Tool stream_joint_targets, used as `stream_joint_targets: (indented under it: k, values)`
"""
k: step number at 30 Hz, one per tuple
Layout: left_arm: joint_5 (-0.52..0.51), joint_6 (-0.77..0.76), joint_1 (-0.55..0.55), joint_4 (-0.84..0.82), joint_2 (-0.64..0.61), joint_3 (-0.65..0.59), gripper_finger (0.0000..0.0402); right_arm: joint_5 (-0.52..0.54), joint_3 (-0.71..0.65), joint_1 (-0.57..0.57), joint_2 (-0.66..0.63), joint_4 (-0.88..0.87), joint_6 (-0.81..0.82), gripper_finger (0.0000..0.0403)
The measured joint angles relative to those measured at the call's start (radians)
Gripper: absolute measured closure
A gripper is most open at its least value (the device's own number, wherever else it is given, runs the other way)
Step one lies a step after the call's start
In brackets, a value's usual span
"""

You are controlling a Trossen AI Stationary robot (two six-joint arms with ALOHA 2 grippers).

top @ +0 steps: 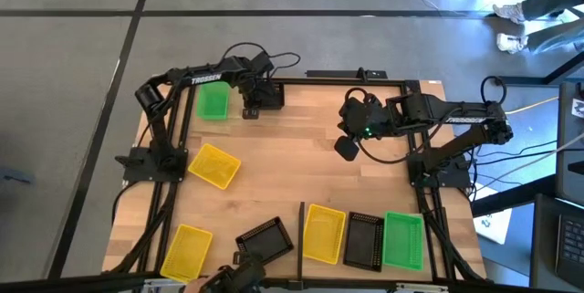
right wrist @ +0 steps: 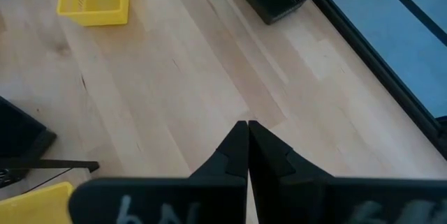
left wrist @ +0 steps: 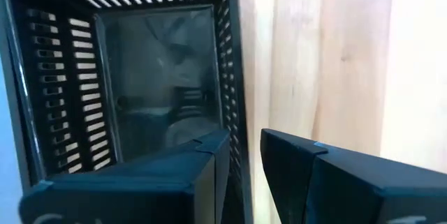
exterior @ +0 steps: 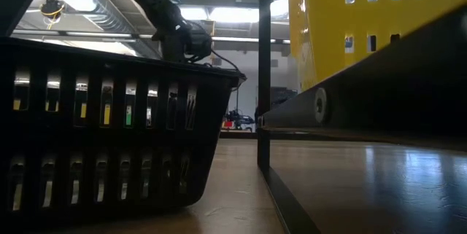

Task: Stack baskets on shelf by color
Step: Stack the top black bin on top of the black bin on the shelf

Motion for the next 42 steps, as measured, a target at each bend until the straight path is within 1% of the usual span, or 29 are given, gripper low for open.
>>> stream_joint_targets:
  k: [9,16,28,31,34,38,42]
  values:
    - [0.002,-0.026,0.000,0.051,0.050,-0.004,0.0328,0.000,0.000,0.000,0.000,0.007,0.007,0.0402]
    - [-0.008,-0.073,-0.004,0.049,0.101,-0.005,0.0328,0.000,0.000,0.000,0.000,0.011,0.031,0.0402]
    - [-0.010,-0.078,-0.017,0.066,0.102,-0.004,0.0328,0.000,0.000,0.000,0.000,0.011,0.030,0.0402]
    - [-0.028,-0.078,-0.018,0.065,0.102,-0.004,0.0330,0.001,0.000,0.000,0.000,0.011,0.029,0.0402]
    - [-0.037,-0.082,-0.022,0.058,0.102,-0.004,0.0348,0.001,0.000,0.000,0.000,0.011,0.027,0.0402]
    - [-0.043,-0.107,-0.036,0.040,0.101,-0.004,0.0393,0.002,0.000,0.000,0.000,0.010,0.006,0.0402]
    - [-0.047,-0.123,-0.061,0.005,0.100,-0.004,0.0399,0.003,0.000,0.000,0.000,0.010,-0.028,0.0402]
